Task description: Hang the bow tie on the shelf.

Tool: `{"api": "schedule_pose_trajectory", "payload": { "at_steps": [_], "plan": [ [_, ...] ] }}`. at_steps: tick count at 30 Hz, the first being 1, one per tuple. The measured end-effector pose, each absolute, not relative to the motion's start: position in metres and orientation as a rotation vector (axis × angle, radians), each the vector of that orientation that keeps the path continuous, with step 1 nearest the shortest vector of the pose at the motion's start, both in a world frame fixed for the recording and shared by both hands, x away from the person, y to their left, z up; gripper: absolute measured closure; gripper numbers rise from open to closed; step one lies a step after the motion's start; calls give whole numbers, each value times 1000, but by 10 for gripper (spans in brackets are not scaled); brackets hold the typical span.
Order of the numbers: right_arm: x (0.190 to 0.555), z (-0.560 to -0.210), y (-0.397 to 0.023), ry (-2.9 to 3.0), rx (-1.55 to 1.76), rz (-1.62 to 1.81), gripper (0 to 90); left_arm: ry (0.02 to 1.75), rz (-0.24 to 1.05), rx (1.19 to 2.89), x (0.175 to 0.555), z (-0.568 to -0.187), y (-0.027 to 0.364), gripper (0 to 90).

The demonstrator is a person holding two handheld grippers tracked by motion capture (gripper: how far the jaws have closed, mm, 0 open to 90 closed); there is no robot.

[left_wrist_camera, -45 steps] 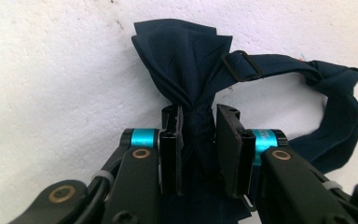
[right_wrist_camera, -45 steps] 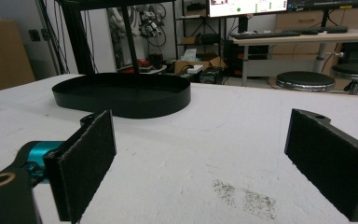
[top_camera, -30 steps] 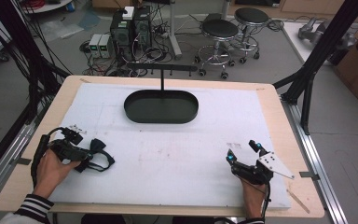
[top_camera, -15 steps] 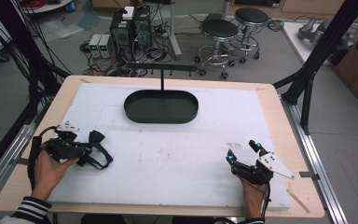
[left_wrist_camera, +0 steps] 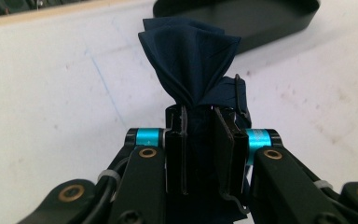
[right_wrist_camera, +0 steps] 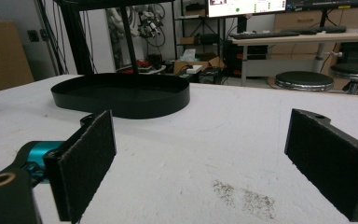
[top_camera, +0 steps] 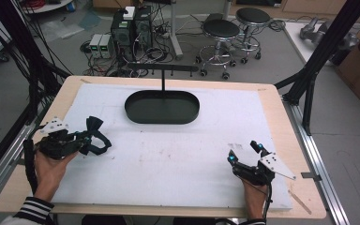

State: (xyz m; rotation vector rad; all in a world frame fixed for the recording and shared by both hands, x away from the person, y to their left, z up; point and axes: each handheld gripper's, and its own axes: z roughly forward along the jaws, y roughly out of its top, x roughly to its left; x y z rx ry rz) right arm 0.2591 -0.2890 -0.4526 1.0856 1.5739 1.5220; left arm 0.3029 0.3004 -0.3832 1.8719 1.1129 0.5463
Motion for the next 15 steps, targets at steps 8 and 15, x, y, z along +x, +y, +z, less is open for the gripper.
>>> {"api": "schedule_pose_trajectory", "payload": {
  "at_steps": [8,15],
  "plan": [
    [259,-453,-289,1575,1087,1522,77,1054,578,1800,303,-372,299,758],
    [259,-453,-289,1578,1089,1523,78,1010,609,1786,309,-358,291,758]
  ]
}}
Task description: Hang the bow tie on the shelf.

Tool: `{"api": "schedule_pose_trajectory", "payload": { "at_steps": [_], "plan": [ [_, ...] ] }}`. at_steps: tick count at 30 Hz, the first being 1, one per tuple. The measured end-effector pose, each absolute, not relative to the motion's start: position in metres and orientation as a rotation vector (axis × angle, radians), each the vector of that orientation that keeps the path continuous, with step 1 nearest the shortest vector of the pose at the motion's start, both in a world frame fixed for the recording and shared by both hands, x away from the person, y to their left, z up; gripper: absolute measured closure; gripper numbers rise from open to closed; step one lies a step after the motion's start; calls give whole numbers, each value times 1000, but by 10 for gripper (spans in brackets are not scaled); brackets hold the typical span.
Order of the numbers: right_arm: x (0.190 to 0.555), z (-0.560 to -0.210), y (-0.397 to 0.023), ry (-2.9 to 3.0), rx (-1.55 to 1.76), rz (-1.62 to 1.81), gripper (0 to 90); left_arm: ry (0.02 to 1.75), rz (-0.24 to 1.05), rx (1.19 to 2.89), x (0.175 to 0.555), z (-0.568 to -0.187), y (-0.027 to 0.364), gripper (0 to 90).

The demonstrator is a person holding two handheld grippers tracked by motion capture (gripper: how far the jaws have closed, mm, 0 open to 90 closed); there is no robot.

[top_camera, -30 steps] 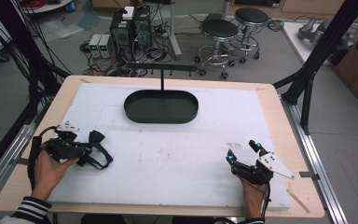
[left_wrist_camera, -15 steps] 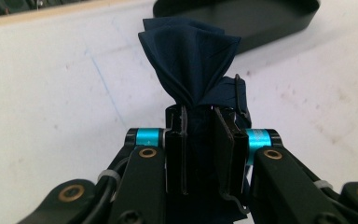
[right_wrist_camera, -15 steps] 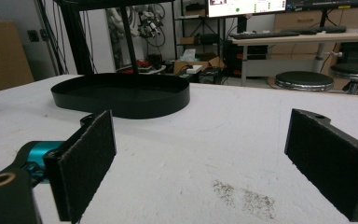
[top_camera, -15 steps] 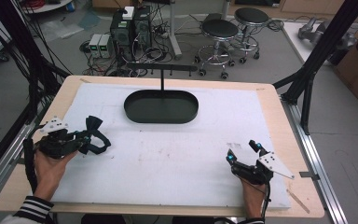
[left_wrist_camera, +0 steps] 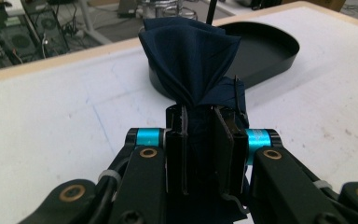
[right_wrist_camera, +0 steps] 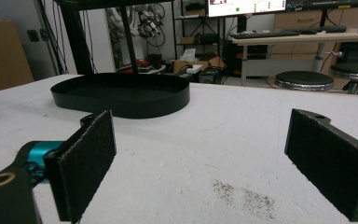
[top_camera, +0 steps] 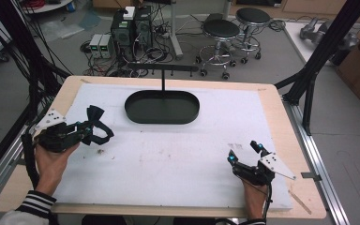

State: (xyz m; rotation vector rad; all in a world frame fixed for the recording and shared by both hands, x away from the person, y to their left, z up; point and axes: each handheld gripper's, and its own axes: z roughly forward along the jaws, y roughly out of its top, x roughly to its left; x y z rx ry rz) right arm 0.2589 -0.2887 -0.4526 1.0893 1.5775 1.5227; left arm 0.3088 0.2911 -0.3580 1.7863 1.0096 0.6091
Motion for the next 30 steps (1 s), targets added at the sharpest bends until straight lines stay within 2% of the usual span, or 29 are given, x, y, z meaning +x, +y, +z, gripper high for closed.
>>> {"api": "schedule_pose_trajectory", "payload": {
  "at_steps": [30],
  "plan": [
    [259,-453,-289,1575,1094,1523,77,894,678,1762,358,-304,246,759]
  ]
}}
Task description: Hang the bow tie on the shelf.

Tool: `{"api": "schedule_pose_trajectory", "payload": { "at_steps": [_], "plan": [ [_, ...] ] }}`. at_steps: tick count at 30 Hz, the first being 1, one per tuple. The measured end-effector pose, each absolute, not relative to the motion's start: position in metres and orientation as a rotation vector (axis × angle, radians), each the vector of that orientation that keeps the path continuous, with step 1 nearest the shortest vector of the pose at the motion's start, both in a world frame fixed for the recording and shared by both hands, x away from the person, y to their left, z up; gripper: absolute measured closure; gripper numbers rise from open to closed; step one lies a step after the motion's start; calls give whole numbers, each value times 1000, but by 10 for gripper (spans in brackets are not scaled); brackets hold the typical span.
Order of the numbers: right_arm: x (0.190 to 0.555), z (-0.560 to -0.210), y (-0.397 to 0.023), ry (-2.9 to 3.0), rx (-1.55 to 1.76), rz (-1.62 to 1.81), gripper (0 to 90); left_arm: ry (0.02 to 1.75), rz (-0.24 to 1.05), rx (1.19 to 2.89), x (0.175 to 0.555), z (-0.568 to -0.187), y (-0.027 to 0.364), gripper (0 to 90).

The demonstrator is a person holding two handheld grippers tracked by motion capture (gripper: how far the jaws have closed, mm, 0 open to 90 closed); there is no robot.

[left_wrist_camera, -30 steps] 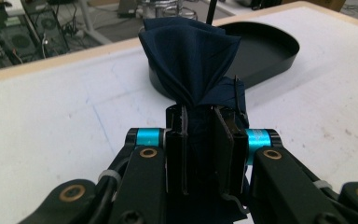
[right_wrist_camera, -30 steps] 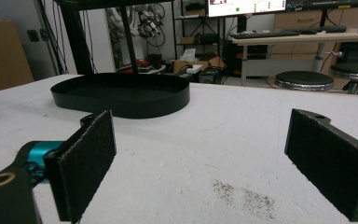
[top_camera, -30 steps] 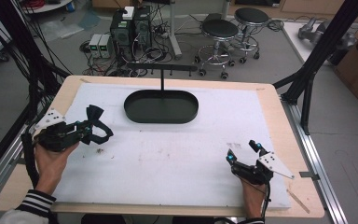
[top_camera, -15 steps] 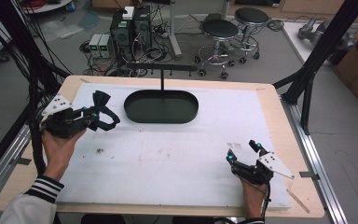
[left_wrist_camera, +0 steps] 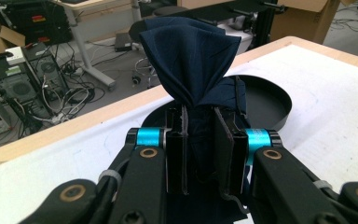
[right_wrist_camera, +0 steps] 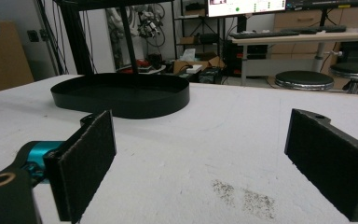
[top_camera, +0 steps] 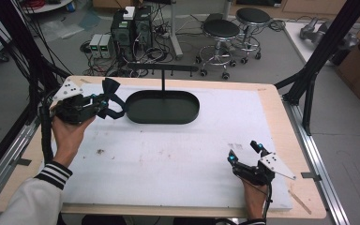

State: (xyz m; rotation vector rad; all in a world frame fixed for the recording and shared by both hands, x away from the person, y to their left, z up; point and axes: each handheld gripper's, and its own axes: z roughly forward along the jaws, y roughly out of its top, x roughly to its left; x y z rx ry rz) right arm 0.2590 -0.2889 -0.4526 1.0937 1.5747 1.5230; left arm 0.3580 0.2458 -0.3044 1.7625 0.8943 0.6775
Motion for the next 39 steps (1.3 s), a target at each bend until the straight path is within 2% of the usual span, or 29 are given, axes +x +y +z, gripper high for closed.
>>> {"api": "schedule_pose_trajectory", "payload": {
  "at_steps": [39],
  "plan": [
    [259,-453,-290,1565,1108,1536,77,954,642,1682,435,-288,217,759]
  ]
}}
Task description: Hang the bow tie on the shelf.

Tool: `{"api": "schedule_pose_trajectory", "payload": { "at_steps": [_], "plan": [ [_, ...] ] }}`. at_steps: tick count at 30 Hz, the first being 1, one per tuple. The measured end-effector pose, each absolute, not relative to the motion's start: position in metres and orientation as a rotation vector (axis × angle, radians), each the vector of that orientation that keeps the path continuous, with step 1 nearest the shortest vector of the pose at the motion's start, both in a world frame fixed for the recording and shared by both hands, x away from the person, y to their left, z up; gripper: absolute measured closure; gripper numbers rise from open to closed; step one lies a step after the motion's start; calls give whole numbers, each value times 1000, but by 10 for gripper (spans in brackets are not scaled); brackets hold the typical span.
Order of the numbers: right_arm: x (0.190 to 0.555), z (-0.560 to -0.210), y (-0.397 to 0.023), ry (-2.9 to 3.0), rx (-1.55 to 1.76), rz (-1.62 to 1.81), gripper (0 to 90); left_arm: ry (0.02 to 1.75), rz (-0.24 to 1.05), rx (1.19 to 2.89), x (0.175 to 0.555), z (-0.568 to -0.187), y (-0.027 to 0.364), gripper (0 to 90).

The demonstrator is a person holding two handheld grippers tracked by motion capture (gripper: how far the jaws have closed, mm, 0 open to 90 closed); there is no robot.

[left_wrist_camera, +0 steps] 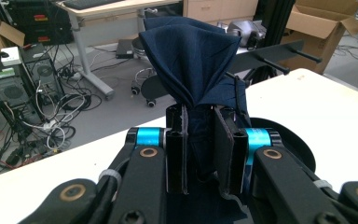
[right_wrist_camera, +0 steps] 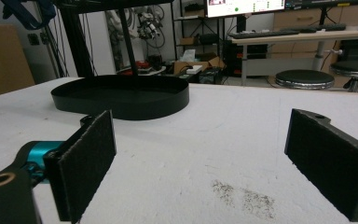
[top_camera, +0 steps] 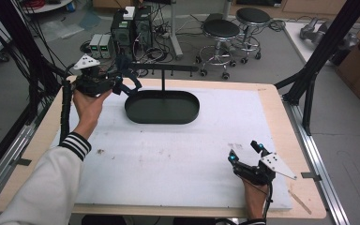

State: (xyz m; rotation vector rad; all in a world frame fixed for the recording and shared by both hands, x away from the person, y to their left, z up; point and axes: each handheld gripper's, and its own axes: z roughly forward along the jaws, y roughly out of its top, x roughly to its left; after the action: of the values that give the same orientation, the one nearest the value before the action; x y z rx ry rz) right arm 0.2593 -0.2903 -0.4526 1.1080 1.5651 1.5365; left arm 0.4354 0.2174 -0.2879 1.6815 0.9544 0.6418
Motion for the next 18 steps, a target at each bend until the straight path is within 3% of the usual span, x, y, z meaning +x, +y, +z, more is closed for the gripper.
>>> {"api": "schedule_pose_trajectory", "payload": {
  "at_steps": [18],
  "plan": [
    [259,-453,-290,1563,1109,1537,77,1013,705,1641,463,-286,205,760]
  ]
}}
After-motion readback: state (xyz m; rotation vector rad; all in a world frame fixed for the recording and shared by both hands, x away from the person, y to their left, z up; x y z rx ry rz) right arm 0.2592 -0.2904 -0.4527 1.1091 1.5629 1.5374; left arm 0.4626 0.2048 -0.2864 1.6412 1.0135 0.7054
